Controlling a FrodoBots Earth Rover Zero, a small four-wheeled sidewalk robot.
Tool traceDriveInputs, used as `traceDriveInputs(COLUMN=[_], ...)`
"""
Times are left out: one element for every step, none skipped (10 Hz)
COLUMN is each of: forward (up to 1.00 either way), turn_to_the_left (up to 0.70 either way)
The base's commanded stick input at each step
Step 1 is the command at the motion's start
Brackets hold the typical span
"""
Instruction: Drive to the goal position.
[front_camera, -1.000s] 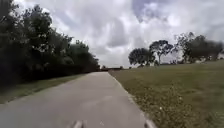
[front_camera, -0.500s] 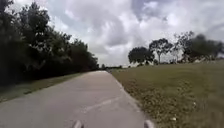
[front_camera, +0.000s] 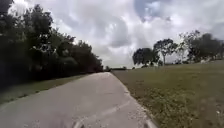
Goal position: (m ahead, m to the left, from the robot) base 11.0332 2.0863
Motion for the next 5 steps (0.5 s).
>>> traceDriveInputs(forward=[0.7, 0.7, 0.7, 0.7, 0.7], turn_to_the_left=[0.0, 0.0, 0.0, 0.0, 0.0])
